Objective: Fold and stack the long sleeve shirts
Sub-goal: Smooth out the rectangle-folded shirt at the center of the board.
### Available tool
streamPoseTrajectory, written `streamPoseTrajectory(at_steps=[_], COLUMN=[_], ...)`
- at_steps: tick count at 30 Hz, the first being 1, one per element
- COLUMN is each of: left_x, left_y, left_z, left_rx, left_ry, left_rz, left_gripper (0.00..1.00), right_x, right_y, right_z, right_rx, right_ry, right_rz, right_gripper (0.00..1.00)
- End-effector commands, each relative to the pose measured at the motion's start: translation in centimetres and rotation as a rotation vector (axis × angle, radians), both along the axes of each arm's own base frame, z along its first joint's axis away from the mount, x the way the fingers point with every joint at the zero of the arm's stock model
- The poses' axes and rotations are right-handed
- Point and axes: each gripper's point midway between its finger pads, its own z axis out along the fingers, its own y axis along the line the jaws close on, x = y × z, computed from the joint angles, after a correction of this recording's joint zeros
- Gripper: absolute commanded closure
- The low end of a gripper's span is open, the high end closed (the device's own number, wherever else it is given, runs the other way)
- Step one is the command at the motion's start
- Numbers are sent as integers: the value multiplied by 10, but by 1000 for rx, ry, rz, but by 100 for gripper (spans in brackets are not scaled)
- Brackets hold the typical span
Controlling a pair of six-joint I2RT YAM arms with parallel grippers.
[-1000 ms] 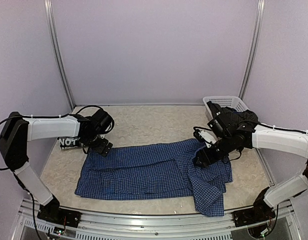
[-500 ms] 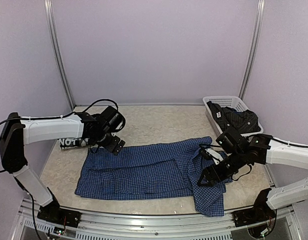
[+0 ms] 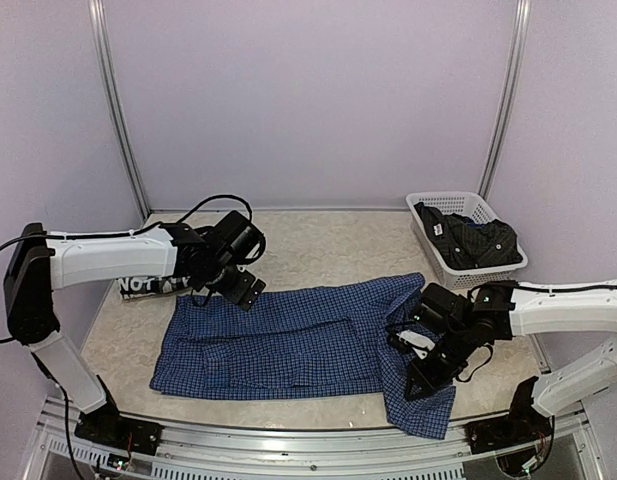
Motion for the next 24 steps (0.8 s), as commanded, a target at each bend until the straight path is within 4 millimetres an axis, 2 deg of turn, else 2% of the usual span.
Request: streamPoseTrajectory(at_steps=[1,2,6,12,15,18,22,24], left_x=[4,4,4,3,0,-8,-33,-50], left_y=[-6,-6,-4,-6,-14,-26,-41,-54], left_z=[13,15,24,31,39,50,79,88], left_rx=[-54,-59,-71,-108,-185,-319,-478,-485], left_ry=[-32,-37,-58,-64,-77,-98,-193,-244], left_rz=[9,9,14,17,-3,-30,-144,-227], left_gripper=[1,1,1,1,1,1,2,2], right_x=[10,16,33,77,101,130,161,170], right_y=[30,40,63,86,102,108,118,125], right_z=[35,49,81,104,108,100,84,74], right_rx=[95,127,173,220,331,397,453,474], right_ry=[-35,-57,-112,-175,-147,-114,-41,16], right_rz=[51,63,93,23,-24,-72,-93,-80], right_gripper=[97,100,100,100,100,100,99,98])
